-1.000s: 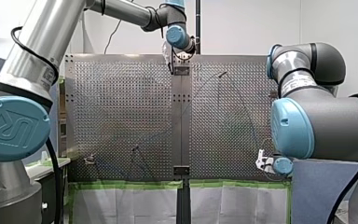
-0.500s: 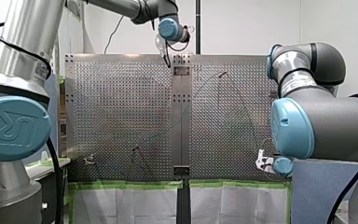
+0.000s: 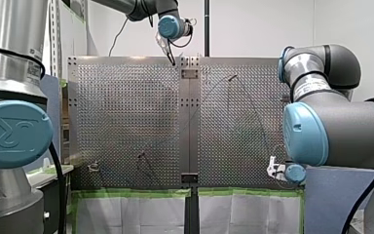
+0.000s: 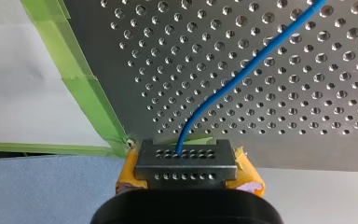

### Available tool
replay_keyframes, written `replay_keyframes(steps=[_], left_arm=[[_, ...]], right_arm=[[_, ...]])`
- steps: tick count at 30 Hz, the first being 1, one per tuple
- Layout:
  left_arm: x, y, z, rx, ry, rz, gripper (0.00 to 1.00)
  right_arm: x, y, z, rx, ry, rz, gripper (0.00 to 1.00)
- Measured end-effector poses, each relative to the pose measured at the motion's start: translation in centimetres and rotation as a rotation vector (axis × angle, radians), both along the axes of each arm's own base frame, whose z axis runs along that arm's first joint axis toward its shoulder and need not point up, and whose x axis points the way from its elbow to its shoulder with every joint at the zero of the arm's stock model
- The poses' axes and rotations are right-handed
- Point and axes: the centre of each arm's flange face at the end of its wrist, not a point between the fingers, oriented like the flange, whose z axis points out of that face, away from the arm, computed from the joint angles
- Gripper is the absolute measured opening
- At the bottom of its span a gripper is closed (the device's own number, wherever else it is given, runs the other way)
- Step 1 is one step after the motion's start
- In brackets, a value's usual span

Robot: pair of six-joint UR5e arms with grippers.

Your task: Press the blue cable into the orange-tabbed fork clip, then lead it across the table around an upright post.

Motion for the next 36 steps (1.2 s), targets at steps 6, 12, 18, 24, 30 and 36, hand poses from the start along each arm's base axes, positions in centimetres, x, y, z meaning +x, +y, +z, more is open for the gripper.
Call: replay_keyframes(steps=[6,12,18,24,30,36], left_arm=[[0.1,0.1,-2.3,-0.002,-0.001,0.001,1.00],[0.1,0.2,-4.8,-0.008,0.002,0.007,1.00],[0.0,0.9,-7.5,0.000,0.032,0.036,1.00],[0.0,1.4,-9.7,-0.007,0.049,0.042,1.00],[-0.2,2.1,-12.2,0.001,0.081,0.046,1.00],[-0.9,3.2,-15.4,0.042,0.149,0.077,1.00]], right_arm=[[0.0,0.0,0.0,0.000,0.000,0.001,0.00],[0.1,0.0,0.0,0.000,0.000,0.002,0.00],[0.1,0.0,0.0,0.000,0.000,0.002,0.00],[0.2,0.0,0.0,0.000,0.000,0.003,0.00],[0.3,0.1,0.0,0.000,-0.001,0.009,0.00],[0.4,0.1,0.0,0.001,-0.001,0.009,0.00]])
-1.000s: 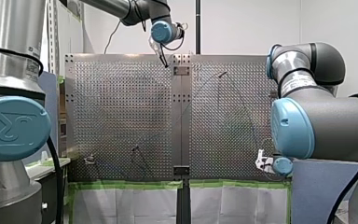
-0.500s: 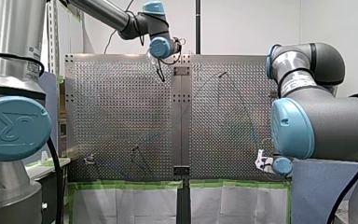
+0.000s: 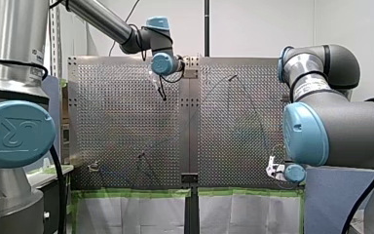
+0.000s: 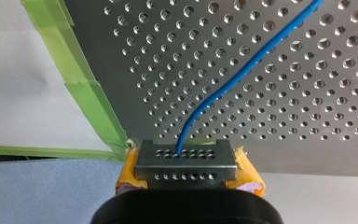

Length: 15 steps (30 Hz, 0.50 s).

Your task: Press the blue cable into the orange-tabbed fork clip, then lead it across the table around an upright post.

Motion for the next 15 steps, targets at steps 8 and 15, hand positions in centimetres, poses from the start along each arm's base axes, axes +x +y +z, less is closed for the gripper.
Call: replay_keyframes(steps=[8,15], left_arm=[[-1.2,1.4,-4.0,0.065,0.087,0.021,1.00],[-2.4,2.9,-7.5,0.126,0.144,0.054,1.00]], right_arm=[[0.0,0.0,0.0,0.000,-0.001,0.002,0.00],[0.1,0.0,0.0,0.000,-0.001,0.006,0.00]])
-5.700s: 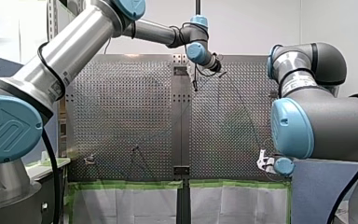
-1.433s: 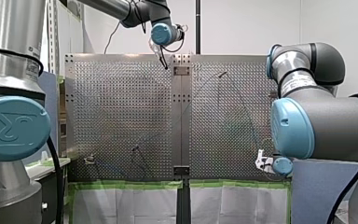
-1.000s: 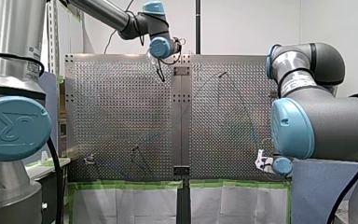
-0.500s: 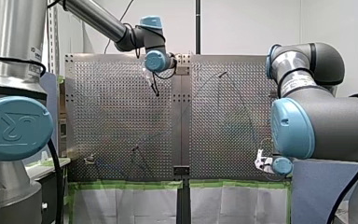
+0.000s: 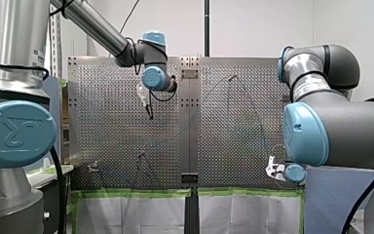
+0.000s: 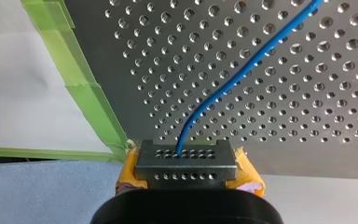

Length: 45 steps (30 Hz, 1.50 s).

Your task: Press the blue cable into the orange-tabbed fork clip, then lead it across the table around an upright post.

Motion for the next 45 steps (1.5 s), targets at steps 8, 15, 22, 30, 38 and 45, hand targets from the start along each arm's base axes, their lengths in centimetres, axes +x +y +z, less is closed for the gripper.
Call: replay_keyframes(steps=[8,15,22,30,38,45], left_arm=[[-1.2,1.5,-3.1,0.048,0.038,0.028,1.00],[-2.4,2.9,-5.8,0.079,0.069,0.046,1.00],[-3.1,4.3,-8.0,0.084,0.072,0.060,1.00],[-4.4,6.0,-10.8,0.095,0.075,0.072,1.00],[-6.0,7.1,-14.9,0.153,0.109,0.050,1.00],[-8.1,8.1,-19.5,0.179,0.172,0.009,1.00]], right_arm=[[0.1,0.0,0.0,0.000,0.000,0.002,0.00],[0.2,0.0,0.0,-0.002,0.000,0.005,0.00],[0.3,-0.1,0.1,-0.003,0.000,0.011,0.00],[0.4,0.0,0.1,-0.002,0.002,0.013,0.00],[0.5,0.0,0.1,-0.001,0.002,0.015,0.00],[0.6,0.0,0.1,-0.001,0.002,0.016,0.00]])
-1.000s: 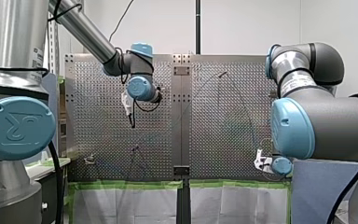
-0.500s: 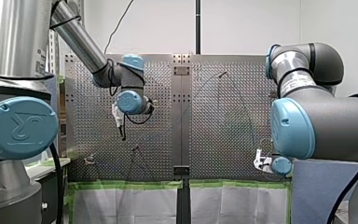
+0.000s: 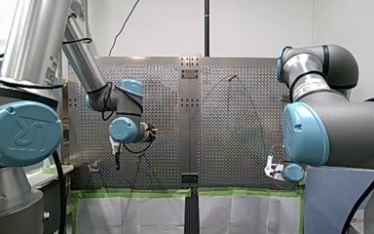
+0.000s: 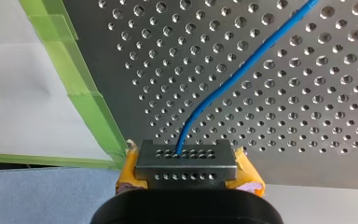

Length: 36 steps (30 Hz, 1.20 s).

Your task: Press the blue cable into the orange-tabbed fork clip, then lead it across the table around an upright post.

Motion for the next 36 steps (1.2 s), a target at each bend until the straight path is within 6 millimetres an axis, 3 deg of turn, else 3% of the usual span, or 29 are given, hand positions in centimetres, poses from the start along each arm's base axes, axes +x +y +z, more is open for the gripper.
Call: replay_keyframes(steps=[7,36], left_arm=[[-1.3,0.7,-1.6,0.000,0.005,-0.025,1.00],[0.3,-0.1,-0.4,-0.054,-0.136,-0.058,1.00]], right_arm=[[0.1,0.0,0.0,0.000,-0.001,0.003,0.00],[0.7,0.2,0.1,0.007,0.000,0.027,0.00]])
